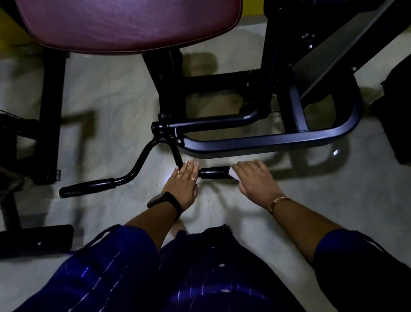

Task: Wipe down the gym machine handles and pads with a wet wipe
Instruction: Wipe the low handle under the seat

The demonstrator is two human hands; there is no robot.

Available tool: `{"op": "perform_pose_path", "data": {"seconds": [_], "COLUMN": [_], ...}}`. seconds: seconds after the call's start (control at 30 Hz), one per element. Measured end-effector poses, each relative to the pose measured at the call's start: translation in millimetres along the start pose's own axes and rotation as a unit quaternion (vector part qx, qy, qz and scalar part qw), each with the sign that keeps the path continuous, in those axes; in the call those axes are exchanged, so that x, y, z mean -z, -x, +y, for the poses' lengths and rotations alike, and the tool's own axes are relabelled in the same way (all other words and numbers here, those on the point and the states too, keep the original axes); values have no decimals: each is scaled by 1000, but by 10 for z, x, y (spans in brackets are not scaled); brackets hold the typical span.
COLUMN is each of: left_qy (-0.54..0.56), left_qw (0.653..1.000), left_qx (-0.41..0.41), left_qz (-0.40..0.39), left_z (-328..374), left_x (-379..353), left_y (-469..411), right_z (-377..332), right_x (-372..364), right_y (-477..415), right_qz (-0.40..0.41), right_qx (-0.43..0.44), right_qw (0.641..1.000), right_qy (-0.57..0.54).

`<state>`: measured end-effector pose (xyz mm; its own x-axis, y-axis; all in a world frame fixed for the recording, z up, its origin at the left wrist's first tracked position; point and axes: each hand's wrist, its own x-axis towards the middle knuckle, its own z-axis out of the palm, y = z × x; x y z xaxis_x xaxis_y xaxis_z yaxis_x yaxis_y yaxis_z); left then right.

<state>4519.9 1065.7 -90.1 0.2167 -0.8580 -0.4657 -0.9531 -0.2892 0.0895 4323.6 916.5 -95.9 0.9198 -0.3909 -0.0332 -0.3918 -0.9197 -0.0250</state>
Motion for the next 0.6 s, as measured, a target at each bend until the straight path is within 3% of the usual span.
{"op": "perform_pose_path", "data": {"seconds": [0.07,0.13,0.27,0.37,0.6], "left_qy": [-10,-22,-35,-31,-39], "left_qw": [1000,1000,999,999,997], "left_qx": [-1,-4,-13,-30,-70], "left_qz": [-5,-8,-10,-14,1], "left_z": [-2,-5,4,31,207], "left_x": [3,10,45,73,114], "left_y": [-3,-9,-34,-55,-131], "right_z": [-68,-135,-151,-50,72], "right_x": [43,117,228,209,138], "right_y": [-81,-201,-424,-347,143], "right_qz": [-16,-83,-179,-152,-7], "right_qx": [27,28,-71,-111,-212], "right_qw": [999,995,971,969,962], "right_qy": [-8,-46,-144,-157,-174]}}
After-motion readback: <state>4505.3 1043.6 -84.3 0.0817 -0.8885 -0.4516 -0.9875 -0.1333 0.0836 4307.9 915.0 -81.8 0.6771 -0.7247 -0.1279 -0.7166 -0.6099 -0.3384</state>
